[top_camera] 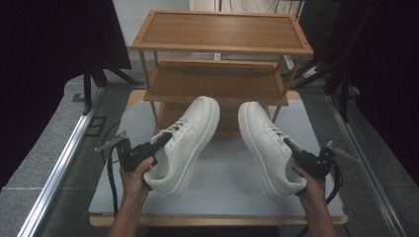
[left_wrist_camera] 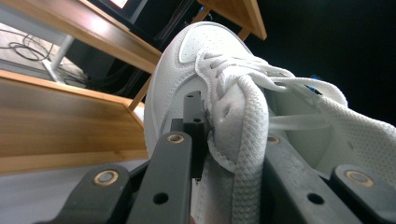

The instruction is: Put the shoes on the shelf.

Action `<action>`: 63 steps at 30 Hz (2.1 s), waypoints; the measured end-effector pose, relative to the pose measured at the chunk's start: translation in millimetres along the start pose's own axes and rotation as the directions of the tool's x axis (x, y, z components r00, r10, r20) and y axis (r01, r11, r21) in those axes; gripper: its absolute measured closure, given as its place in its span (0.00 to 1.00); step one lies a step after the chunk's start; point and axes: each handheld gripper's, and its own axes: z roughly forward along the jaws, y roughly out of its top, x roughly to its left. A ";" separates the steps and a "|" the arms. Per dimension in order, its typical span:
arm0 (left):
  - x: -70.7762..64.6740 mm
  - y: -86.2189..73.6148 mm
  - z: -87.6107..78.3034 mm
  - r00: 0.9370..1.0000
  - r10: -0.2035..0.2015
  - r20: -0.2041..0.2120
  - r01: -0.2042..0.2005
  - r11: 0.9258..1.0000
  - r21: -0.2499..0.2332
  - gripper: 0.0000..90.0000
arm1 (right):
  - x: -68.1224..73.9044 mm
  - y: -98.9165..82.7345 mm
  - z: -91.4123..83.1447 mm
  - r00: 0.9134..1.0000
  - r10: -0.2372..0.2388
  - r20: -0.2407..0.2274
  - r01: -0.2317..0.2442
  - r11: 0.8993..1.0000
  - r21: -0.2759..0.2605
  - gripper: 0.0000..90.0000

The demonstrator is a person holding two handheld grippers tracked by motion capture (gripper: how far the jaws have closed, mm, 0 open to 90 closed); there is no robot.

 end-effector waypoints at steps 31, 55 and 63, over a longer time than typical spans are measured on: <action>-0.8 51.6 52.0 0.999 -0.038 0.012 0.038 0.996 -0.079 0.91 | 31.3 60.2 49.8 0.991 0.133 -0.027 -0.134 0.989 -0.070 0.92; 13.4 74.8 92.3 0.987 -0.050 -0.155 0.035 0.995 -0.098 0.90 | 24.8 89.6 98.4 0.970 0.184 0.158 -0.169 0.980 -0.104 0.91; 6.3 82.4 106.6 0.982 -0.039 -0.183 0.018 0.993 -0.119 0.90 | 28.1 98.6 107.9 0.965 0.177 0.192 -0.156 0.981 -0.119 0.91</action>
